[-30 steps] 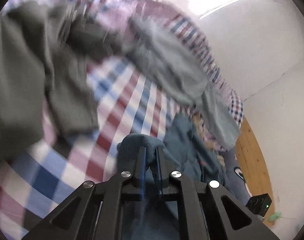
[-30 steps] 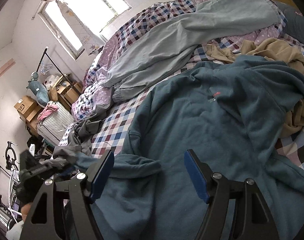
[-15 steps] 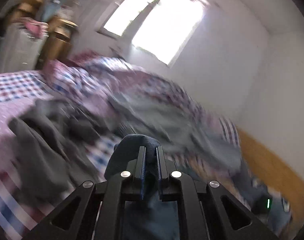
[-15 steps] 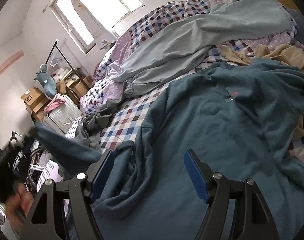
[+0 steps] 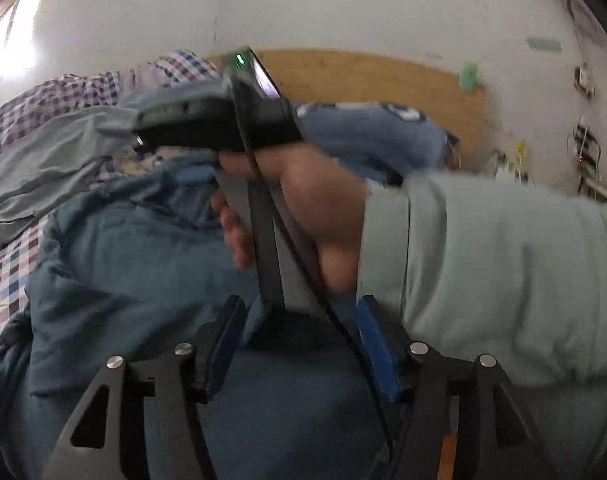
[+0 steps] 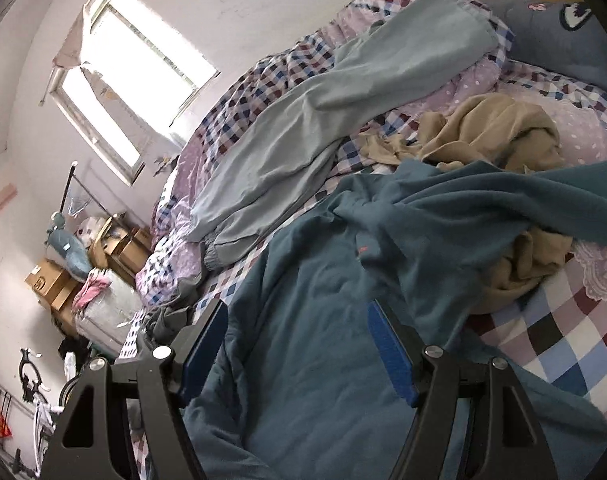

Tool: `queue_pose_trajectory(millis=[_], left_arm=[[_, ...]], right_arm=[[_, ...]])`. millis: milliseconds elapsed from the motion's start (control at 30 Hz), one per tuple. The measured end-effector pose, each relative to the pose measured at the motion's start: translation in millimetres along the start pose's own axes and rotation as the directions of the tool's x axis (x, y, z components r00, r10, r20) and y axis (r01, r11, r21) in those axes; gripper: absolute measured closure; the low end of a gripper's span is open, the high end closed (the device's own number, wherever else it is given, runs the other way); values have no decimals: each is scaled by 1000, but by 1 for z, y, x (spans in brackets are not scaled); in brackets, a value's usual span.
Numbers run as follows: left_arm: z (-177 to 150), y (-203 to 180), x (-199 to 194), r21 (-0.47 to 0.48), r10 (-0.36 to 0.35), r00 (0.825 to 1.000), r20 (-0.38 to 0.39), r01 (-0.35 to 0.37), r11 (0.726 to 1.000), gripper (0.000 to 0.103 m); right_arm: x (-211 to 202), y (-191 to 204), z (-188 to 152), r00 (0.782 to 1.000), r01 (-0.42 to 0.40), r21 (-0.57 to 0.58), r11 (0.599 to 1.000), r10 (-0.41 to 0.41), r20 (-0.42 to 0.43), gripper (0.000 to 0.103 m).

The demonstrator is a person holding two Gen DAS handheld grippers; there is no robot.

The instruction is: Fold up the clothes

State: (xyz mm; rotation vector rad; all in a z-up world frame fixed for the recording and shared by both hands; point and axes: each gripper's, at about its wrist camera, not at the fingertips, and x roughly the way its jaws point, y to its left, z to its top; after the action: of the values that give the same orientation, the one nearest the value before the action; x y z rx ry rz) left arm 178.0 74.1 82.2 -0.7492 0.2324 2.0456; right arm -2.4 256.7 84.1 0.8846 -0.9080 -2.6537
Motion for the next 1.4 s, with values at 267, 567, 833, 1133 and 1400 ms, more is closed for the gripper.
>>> queue_pose_trajectory(millis=[267,567,833,1133,1400], left_arm=[[-12,48,-33,-238,173,985,20,-163,958,38],[-51,147,-38,-721,134,991,-15,-104,685,40],[-65,165,-30,-867,76,996,40,-3,498,58],[-71,186,-27,-919,70,991,110,75,386,96],[-74,188,-70,-920,174,974,148,71,385,102]], right_arm=[[-20,45,-29,986,-68,-350,934,10,-164,27],[-68,28,-54,970,-104,-445,889,-9,-243,27],[-125,27,-92,967,-132,-550,825,-16,-256,27],[-105,30,-143,927,-114,-702,703,-178,-329,53],[-103,42,-182,846,-357,-725,589,-125,-518,95]])
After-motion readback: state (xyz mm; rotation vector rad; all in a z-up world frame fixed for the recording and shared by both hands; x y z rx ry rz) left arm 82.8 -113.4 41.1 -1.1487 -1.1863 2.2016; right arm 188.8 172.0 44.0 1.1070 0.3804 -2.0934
